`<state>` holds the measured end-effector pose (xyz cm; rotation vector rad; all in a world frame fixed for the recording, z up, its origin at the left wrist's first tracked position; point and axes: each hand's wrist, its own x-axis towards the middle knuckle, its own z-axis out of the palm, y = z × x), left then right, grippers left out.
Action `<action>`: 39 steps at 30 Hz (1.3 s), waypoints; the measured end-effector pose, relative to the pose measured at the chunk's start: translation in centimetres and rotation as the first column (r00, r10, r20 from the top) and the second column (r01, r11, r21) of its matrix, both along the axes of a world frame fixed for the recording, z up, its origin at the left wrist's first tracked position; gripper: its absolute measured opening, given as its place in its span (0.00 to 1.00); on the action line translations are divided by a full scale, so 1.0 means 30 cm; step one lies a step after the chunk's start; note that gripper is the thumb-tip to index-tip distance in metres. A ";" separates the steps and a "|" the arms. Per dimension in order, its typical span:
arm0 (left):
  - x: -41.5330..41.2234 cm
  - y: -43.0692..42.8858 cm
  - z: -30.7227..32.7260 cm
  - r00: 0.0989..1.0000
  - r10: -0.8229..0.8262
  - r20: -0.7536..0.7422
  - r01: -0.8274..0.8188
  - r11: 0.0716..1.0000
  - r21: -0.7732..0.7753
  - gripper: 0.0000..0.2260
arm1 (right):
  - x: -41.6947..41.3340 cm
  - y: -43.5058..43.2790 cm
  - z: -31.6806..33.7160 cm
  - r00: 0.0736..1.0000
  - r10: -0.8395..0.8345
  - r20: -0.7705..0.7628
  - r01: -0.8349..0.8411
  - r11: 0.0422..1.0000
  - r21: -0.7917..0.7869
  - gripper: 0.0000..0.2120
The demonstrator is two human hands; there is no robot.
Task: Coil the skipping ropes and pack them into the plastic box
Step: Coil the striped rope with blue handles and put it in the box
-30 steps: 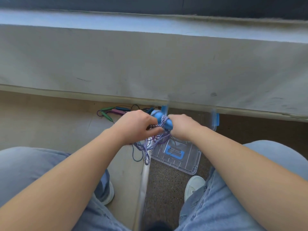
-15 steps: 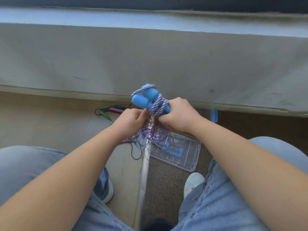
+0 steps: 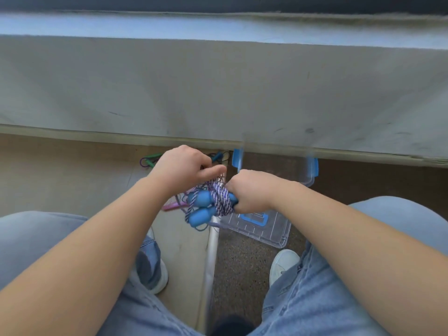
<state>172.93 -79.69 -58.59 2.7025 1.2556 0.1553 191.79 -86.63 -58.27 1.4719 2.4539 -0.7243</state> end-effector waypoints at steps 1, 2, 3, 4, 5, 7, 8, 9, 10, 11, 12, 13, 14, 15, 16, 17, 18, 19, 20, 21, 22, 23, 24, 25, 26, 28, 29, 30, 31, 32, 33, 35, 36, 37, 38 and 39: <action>-0.009 0.003 -0.011 0.997 0.064 0.035 -0.059 0.989 -0.136 0.29 | -0.004 -0.007 0.008 0.997 0.016 -0.076 -0.017 1.000 -0.018 0.08; -0.013 -0.001 -0.014 0.990 0.119 0.076 -0.096 0.962 -0.254 0.30 | -0.006 -0.014 0.019 0.985 0.001 -0.172 -0.010 0.998 -0.054 0.10; -0.018 -0.005 -0.016 0.968 0.207 0.142 -0.138 0.912 -0.387 0.29 | -0.005 -0.018 0.027 0.961 -0.046 -0.273 0.019 0.995 -0.101 0.11; -0.019 -0.012 -0.024 0.917 0.342 0.207 -0.192 0.831 -0.521 0.27 | -0.003 -0.022 0.036 0.925 -0.116 -0.362 0.065 0.987 -0.150 0.12; -0.017 -0.028 -0.036 0.844 0.485 0.229 -0.243 0.726 -0.643 0.23 | -0.002 -0.023 0.045 0.880 -0.199 -0.432 0.128 0.974 -0.189 0.11; -0.005 -0.065 -0.041 0.788 0.591 0.172 -0.331 0.642 -0.691 0.15 | 0.004 -0.011 0.042 0.771 -0.362 -0.523 0.307 0.932 -0.192 0.10; -0.004 -0.074 -0.055 0.847 0.498 0.186 -0.303 0.740 -0.601 0.16 | 0.011 0.005 0.031 0.704 -0.449 -0.549 0.429 0.886 -0.175 0.10; -0.002 -0.080 -0.061 0.904 0.379 0.197 -0.235 0.826 -0.512 0.18 | 0.023 0.026 0.021 0.623 -0.543 -0.564 0.559 0.812 -0.165 0.11; -0.002 -0.082 -0.063 0.943 0.270 0.193 -0.157 0.875 -0.457 0.19 | 0.039 0.050 0.010 0.539 -0.629 -0.560 0.671 0.723 -0.166 0.11; 0.004 -0.081 -0.060 0.967 0.188 0.175 -0.092 0.890 -0.446 0.20 | 0.057 0.071 -0.004 0.490 -0.699 -0.520 0.748 0.643 -0.160 0.11; 0.017 -0.082 -0.052 0.981 0.093 0.173 -0.009 0.900 -0.436 0.19 | 0.075 0.086 -0.016 0.512 -0.743 -0.432 0.786 0.608 -0.113 0.10; 0.025 -0.083 -0.053 0.989 -0.010 0.151 0.068 0.918 -0.390 0.19 | 0.092 0.093 -0.030 0.584 -0.754 -0.300 0.784 0.620 -0.033 0.09; 0.040 -0.089 -0.046 0.986 -0.127 0.112 0.155 0.943 -0.294 0.20 | 0.104 0.093 -0.043 0.662 -0.732 -0.159 0.745 0.666 0.036 0.09; 0.048 -0.092 -0.040 0.975 -0.218 0.050 0.224 0.958 -0.180 0.21 | 0.108 0.088 -0.052 0.732 -0.680 -0.042 0.681 0.729 0.065 0.09; 0.051 -0.087 -0.030 0.963 -0.271 0.000 0.270 0.960 -0.074 0.22 | 0.104 0.078 -0.054 0.797 -0.603 0.034 0.601 0.798 0.053 0.08; 0.046 -0.073 -0.011 0.960 -0.278 -0.042 0.279 0.960 0.019 0.23 | 0.095 0.068 -0.053 0.863 -0.499 0.079 0.498 0.867 0.025 0.06; 0.037 -0.048 0.006 0.966 -0.251 -0.066 0.255 0.964 0.071 0.25 | 0.081 0.057 -0.048 0.923 -0.370 0.104 0.373 0.928 -0.009 0.05; 0.022 -0.021 0.021 0.975 -0.212 -0.068 0.219 0.970 0.103 0.27 | 0.065 0.046 -0.041 0.966 -0.235 0.111 0.241 0.970 -0.043 0.05; 0.002 -0.003 0.027 0.984 -0.165 -0.059 0.171 0.979 0.107 0.28 | 0.048 0.036 -0.037 0.988 -0.118 0.098 0.125 0.990 -0.066 0.05; -0.014 0.004 0.033 0.992 -0.121 -0.040 0.124 0.987 0.104 0.28 | 0.031 0.026 -0.032 0.998 -0.034 0.059 0.038 0.997 -0.068 0.06; -0.023 0.007 0.029 0.997 -0.077 -0.018 0.079 0.994 0.081 0.29 | 0.017 0.017 -0.028 1.000 0.003 -0.003 -0.003 0.998 -0.068 0.07; -0.027 0.011 0.023 0.999 -0.027 0.027 0.027 0.999 0.018 0.30 | 0.008 0.012 -0.024 0.996 0.001 -0.091 -0.008 0.997 -0.077 0.09; -0.038 0.015 0.005 0.995 0.053 0.088 -0.044 0.994 -0.099 0.31 | 0.006 0.009 -0.024 0.982 -0.033 -0.185 0.015 0.995 -0.098 0.10; -0.032 0.016 0.006 0.974 0.158 0.161 -0.118 0.965 -0.234 0.31 | 0.007 0.008 -0.024 0.960 -0.081 -0.268 0.049 0.991 -0.125 0.10; -0.037 0.019 -0.004 0.932 0.284 0.225 -0.179 0.901 -0.395 0.30 | 0.010 0.006 -0.024 0.931 -0.134 -0.339 0.086 0.985 -0.152 0.10; -0.026 0.005 -0.008 0.819 0.508 0.266 -0.242 0.727 -0.643 0.23 | 0.014 0.002 -0.029 0.853 -0.244 -0.460 0.173 0.966 -0.193 0.10; -0.018 -0.008 -0.017 0.787 0.569 0.239 -0.251 0.649 -0.718 0.15 | 0.011 -0.001 -0.030 0.801 -0.301 -0.518 0.224 0.952 -0.208 0.09; -0.005 -0.029 -0.024 0.787 0.580 0.208 -0.267 0.625 -0.733 0.10 | 0.006 -0.002 -0.034 0.738 -0.364 -0.568 0.282 0.931 -0.230 0.09; 0.009 -0.046 -0.035 0.808 0.564 0.172 -0.304 0.648 -0.698 0.09 | -0.001 -0.001 -0.038 0.668 -0.434 -0.604 0.349 0.900 -0.260 0.10; 0.024 -0.062 -0.040 0.832 0.535 0.145 -0.333 0.693 -0.639 0.04 | -0.007 0.005 -0.045 0.596 -0.511 -0.619 0.436 0.854 -0.285 0.10; 0.033 -0.072 -0.041 0.869 0.475 0.140 -0.325 0.760 -0.563 0.08 | -0.010 0.017 -0.054 0.525 -0.589 -0.615 0.538 0.789 -0.297 0.10; 0.044 -0.085 -0.039 0.952 0.283 0.116 -0.191 0.847 -0.495 0.14 | 0.007 0.053 -0.079 0.398 -0.743 -0.538 0.746 0.603 -0.281 0.07; 0.039 -0.094 -0.037 0.979 0.187 0.081 -0.125 0.865 -0.485 0.15 | 0.023 0.065 -0.086 0.380 -0.802 -0.460 0.810 0.529 -0.254 0.05; 0.043 -0.106 -0.028 0.996 0.067 0.066 -0.030 0.890 -0.454 0.16 | 0.045 0.072 -0.090 0.448 -0.827 -0.341 0.832 0.525 -0.180 0.04; 0.044 -0.115 -0.031 0.997 -0.055 0.047 0.069 0.919 -0.389 0.19 | 0.067 0.071 -0.094 0.566 -0.803 -0.187 0.804 0.588 -0.088 0.05; 0.050 -0.123 -0.028 0.984 -0.179 0.009 0.175 0.946 -0.272 0.21 | 0.084 0.064 -0.093 0.675 -0.737 -0.033 0.737 0.676 -0.024 0.05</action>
